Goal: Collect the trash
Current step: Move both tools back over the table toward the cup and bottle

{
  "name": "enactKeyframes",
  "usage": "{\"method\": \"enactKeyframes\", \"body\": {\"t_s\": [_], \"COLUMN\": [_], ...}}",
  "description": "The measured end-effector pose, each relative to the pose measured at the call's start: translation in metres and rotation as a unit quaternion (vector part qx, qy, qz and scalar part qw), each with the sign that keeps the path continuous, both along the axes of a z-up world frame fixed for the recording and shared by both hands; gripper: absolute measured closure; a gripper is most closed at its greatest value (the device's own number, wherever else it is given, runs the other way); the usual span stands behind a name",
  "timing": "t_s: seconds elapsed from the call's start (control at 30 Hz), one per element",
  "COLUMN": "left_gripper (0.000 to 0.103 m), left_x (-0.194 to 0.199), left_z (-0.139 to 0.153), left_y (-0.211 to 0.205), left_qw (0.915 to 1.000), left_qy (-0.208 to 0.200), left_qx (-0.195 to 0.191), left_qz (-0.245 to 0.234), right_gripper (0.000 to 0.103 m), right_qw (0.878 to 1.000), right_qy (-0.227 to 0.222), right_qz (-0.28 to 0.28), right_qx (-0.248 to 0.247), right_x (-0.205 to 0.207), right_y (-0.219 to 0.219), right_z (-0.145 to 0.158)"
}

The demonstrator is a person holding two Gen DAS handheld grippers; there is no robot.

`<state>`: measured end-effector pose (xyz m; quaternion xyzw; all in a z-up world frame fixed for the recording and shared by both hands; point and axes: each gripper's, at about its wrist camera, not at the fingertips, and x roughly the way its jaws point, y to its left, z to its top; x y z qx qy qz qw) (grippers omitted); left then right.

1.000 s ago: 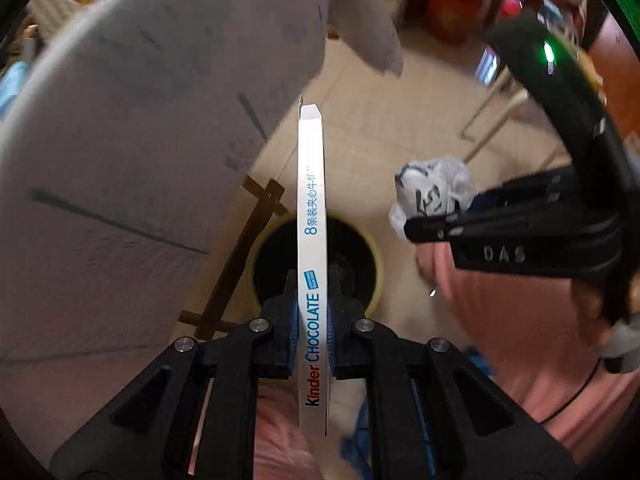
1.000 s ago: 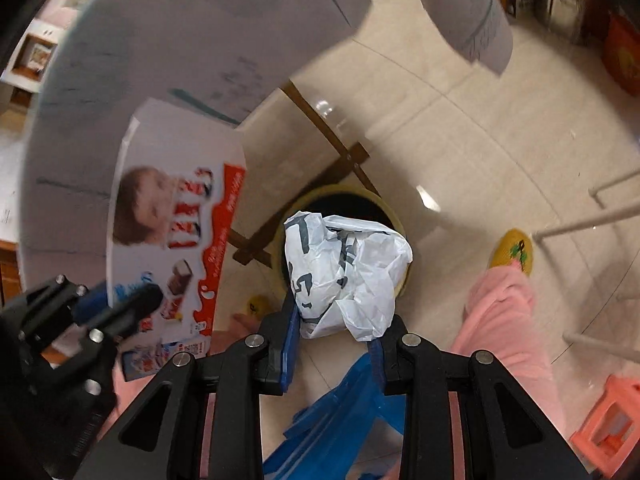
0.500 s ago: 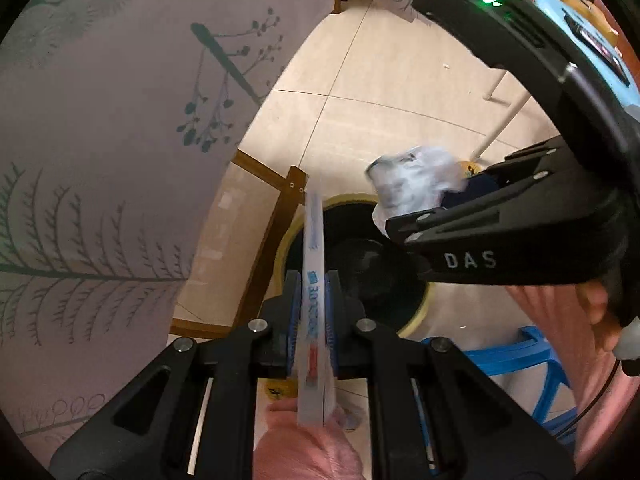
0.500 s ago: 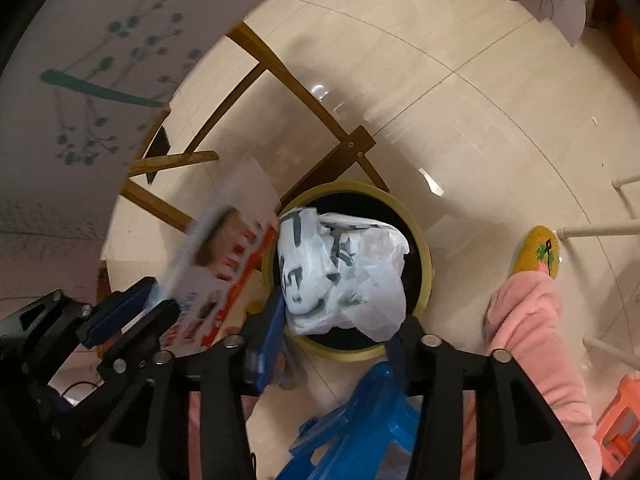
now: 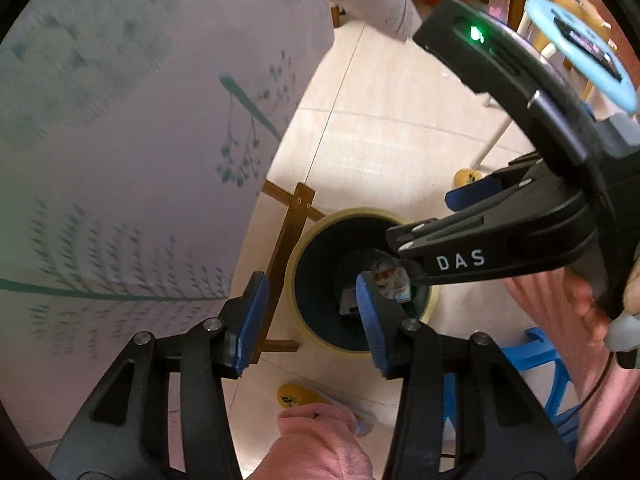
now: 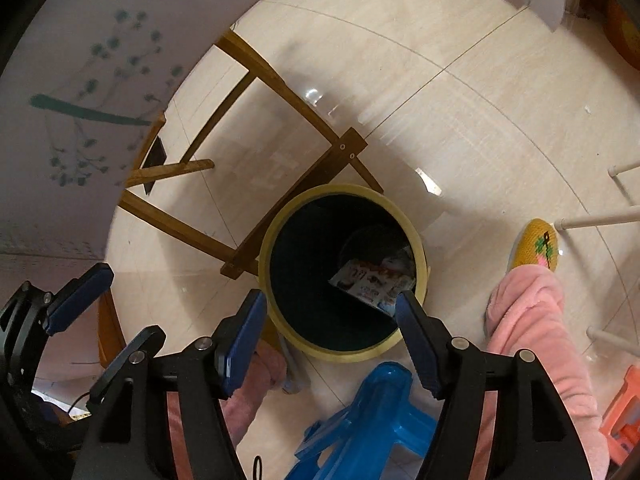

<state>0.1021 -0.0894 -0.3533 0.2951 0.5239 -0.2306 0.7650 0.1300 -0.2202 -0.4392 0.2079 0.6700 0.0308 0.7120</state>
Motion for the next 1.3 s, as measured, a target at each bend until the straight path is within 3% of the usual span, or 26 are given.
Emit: {"method": "enactKeyframes", "body": {"t_s": [0.37, 0.7, 0.9, 1.13, 1.3], "left_gripper": [0.061, 0.061, 0.056, 0.05, 0.045], "left_x": [-0.015, -0.019, -0.009, 0.019, 0.052], "left_z": [0.092, 0.181, 0.232, 0.28, 0.302], "left_y": [0.011, 0.052, 0.103, 0.177, 0.229], "left_qw": [0.9967, 0.9857, 0.9699, 0.9436, 0.92], "left_qy": [-0.034, -0.067, -0.089, -0.124, -0.135], "left_qx": [-0.069, -0.113, -0.143, -0.162, -0.178], "left_qz": [0.026, 0.105, 0.176, 0.261, 0.322], "right_gripper": [0.035, 0.035, 0.035, 0.035, 0.034], "right_qw": [0.999, 0.989, 0.978, 0.963, 0.951], "right_qy": [-0.047, -0.137, -0.195, -0.246, -0.281], "right_qz": [0.013, 0.034, 0.057, 0.097, 0.118], "right_qx": [-0.014, -0.032, -0.039, -0.049, -0.061], "right_x": [-0.024, -0.042, -0.036, -0.016, 0.017], "right_y": [-0.006, 0.002, 0.022, 0.058, 0.083], "right_z": [0.083, 0.199, 0.267, 0.329, 0.366]}}
